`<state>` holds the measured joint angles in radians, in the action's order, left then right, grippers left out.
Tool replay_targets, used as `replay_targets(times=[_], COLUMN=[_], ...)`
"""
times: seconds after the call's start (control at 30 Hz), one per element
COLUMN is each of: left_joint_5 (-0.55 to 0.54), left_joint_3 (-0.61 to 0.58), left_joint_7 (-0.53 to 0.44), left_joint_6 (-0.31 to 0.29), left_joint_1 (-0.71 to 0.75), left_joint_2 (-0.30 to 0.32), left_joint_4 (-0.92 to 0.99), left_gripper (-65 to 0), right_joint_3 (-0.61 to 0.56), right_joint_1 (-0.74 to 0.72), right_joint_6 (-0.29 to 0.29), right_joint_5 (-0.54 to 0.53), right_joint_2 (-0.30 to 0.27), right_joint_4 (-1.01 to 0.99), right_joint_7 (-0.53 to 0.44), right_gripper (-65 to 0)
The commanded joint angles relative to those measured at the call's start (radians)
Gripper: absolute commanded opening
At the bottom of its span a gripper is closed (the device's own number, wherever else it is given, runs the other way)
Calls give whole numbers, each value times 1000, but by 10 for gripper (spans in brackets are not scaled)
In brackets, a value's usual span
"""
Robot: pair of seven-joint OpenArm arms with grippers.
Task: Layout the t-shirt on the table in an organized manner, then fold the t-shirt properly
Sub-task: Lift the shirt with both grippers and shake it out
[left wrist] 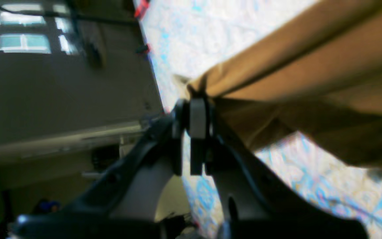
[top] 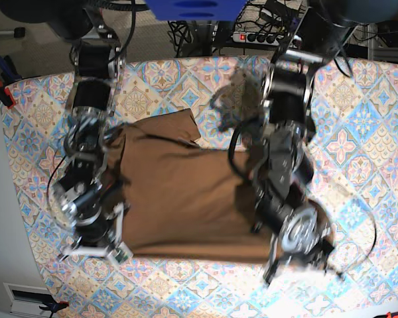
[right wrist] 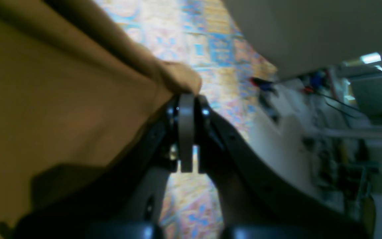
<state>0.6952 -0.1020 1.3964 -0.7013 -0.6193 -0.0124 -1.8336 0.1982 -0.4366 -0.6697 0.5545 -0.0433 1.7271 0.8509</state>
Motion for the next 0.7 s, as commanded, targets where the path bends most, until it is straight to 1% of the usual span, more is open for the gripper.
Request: replay_targets(times=[0.0,0.13,0.23,0.33,0.43,0.53,0.67], left_joint_5=[33,39,39,39,36,33,39], left_joint_3=[-5,3,3,3,3,-2,3], left_joint_7=[0,0,0,0,0,0,0], left_joint_6=[3,3,3,3,3,3,3], left_joint_1=[-61,-221,-327,-413,-463,-511,-520], left_joint_2=[-11,-48,-62,-62,-62,-62,-85], left_joint_4=[16,127,196,232,259,323,328], left_gripper=[-650,-650,-650,-650,-650,-650,-650], right_joint_3=[22,93,129,166,192,203,203], right_joint_1=[-60,-161,-192,-250,-308,-362,-422], right_joint_6=[17,17,17,18,18,18,20], right_joint_5=[3,3,3,3,3,3,3], right_joint_2=[-4,-4,-4,-4,-4,-5,-8], right_joint_4=[21,0,-80,-129,-171,-206,-210], right_joint_7=[-22,-22,-22,-23,-23,-29,-72], right_gripper=[-650,-650,-650,-650,-650,-650,-650])
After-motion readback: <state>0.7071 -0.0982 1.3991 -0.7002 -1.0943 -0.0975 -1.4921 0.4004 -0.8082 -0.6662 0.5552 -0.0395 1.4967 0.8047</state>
